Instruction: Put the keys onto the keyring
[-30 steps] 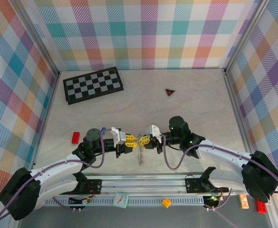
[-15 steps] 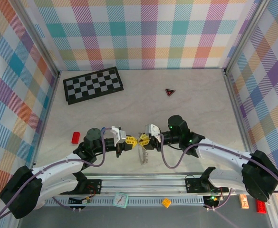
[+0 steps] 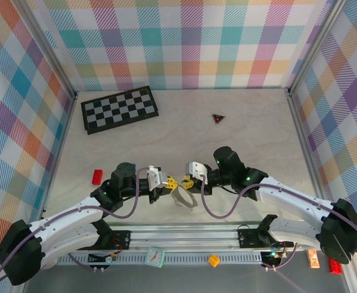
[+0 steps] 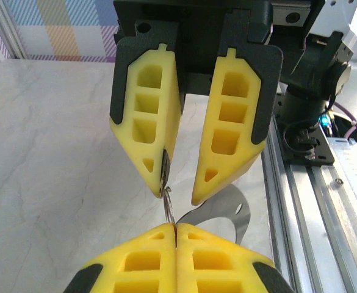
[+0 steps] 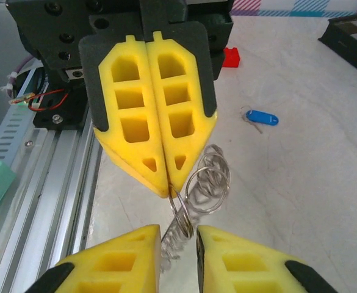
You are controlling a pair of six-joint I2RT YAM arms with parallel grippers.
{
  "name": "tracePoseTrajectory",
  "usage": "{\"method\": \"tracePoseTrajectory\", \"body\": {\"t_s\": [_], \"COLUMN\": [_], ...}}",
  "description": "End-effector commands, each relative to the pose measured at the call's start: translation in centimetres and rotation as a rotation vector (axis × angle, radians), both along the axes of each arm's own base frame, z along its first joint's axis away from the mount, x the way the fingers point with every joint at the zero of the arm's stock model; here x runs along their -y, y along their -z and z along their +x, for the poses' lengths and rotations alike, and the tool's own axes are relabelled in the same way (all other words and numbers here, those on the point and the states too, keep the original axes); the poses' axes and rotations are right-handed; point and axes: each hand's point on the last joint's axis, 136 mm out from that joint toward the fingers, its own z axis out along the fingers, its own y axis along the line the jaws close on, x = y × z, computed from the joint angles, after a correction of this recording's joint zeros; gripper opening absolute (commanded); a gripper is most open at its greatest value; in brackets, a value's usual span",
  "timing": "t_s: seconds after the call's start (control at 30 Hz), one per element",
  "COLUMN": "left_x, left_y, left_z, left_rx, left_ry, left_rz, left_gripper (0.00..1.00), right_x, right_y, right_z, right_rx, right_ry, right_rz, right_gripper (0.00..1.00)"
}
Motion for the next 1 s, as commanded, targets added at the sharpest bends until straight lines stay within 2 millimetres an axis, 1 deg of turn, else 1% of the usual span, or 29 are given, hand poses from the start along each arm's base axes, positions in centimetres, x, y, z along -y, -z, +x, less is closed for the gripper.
{"method": "tracePoseTrajectory", "body": {"t_s": [0.0,0.17,0.27,0.4,0.47,0.5,0.6,0.63,0.7,0.73,0.8,0.97], "left_x": [0.4,0.6,0.6,0.8,0.9,0.9,0.9,0.8,0.6,0.5,0.4,0.6], "left_y": [-1.4,-1.2,-1.3,-1.3,-1.2,-1.2,-0.8,-0.8,-0.4,-0.2,0.0,0.0], "left_z": [0.0,-0.1,-0.1,-0.1,0.0,0.0,0.2,0.5,0.6,0.5,0.4,0.5], "left_rx": [0.058,0.058,0.059,0.059,0.059,0.058,0.047,0.043,0.039,0.037,0.036,0.039], "left_ry": [0.017,0.026,0.031,0.034,0.031,0.031,0.015,-0.001,-0.015,-0.016,-0.015,-0.008], "left_rz": [-0.002,0.010,0.009,0.002,-0.003,-0.007,-0.003,0.003,0.020,0.025,0.033,0.045], "left_gripper": [0.00,0.00,0.00,0.00,0.00,0.00,0.00,0.03,0.16,0.18,0.21,0.20], "right_x": [-0.6,-1.0,-1.1,-1.2,-1.3,-1.3,-1.2,-1.2,-1.1,-1.0,-1.0,-1.3], "right_y": [-0.9,-0.9,-0.7,-0.8,-0.8,-0.8,-0.9,-1.0,-1.1,-1.1,-1.1,-0.9], "right_z": [-0.2,-0.2,-0.3,-0.4,-0.5,-0.5,-0.6,-0.6,-0.6,-0.5,-0.5,-0.6], "right_rx": [0.024,0.025,0.020,0.015,0.015,0.011,0.014,0.018,0.022,0.023,0.023,0.019], "right_ry": [-0.035,-0.043,-0.047,-0.055,-0.060,-0.061,-0.063,-0.063,-0.060,-0.057,-0.059,-0.065], "right_rz": [0.006,0.011,0.007,0.013,0.021,0.022,0.022,0.021,0.012,0.007,-0.003,-0.022], "right_gripper": [0.21,0.18,0.12,0.09,0.05,0.00,0.00,0.00,0.00,0.00,0.00,0.00]}}
